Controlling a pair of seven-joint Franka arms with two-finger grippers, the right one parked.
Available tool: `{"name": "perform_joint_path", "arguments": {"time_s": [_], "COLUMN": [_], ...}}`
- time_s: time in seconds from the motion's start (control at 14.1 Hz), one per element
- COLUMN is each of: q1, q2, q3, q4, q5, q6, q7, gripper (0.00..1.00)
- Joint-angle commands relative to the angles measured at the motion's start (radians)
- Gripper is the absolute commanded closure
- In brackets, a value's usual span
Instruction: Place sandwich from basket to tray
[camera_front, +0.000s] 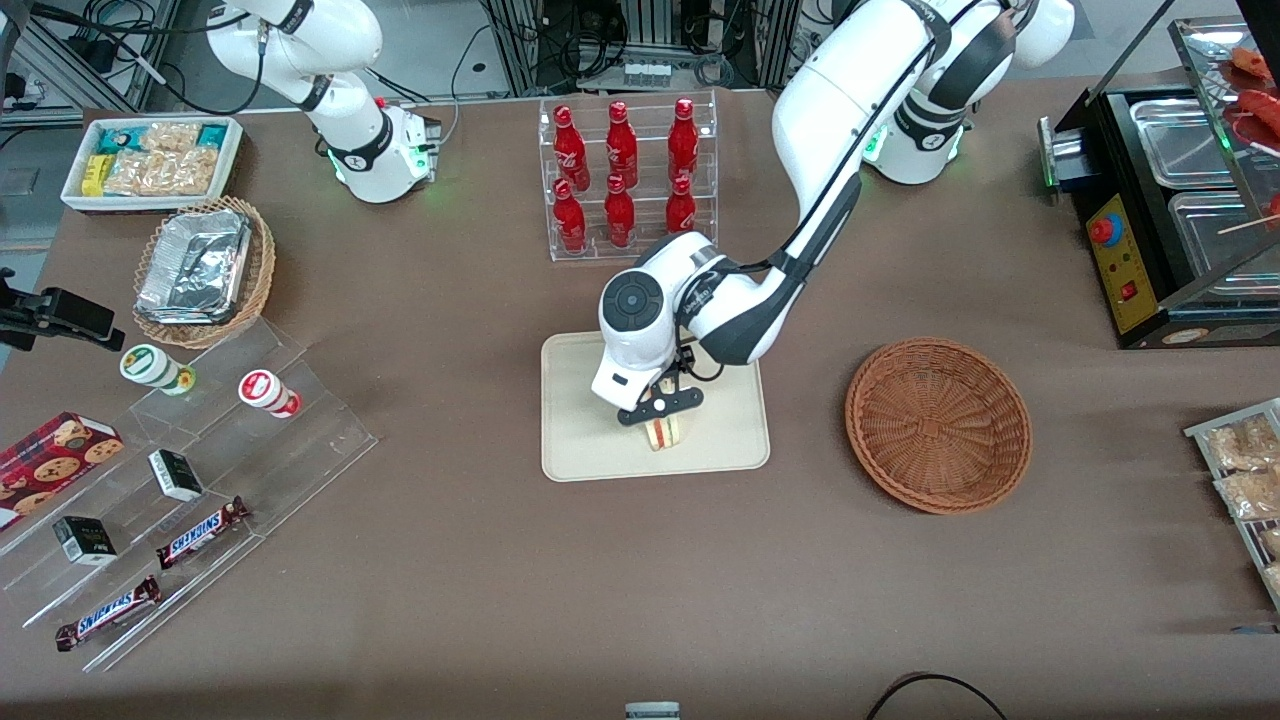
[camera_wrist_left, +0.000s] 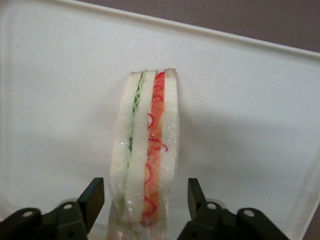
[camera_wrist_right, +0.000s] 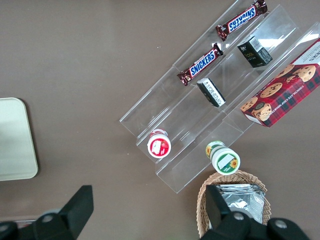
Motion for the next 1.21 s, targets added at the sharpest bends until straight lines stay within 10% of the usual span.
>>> {"name": "perform_joint_path", "arguments": {"time_s": [0.0,0.35,1.13], "q1": [-0.008,-0.002,-0.002], "q2": [-0.061,-0.159,-0.322], "q3": [0.014,0.030,0.425], "q4": [0.016,0.053,-0.078], "q5": [0.003,0.014,-0.150], "q6": [-0.052,-0.196,-0.316], "q7": [-0.027,0.023,0.553], "gripper": [0.00,0.00,0.00]}}
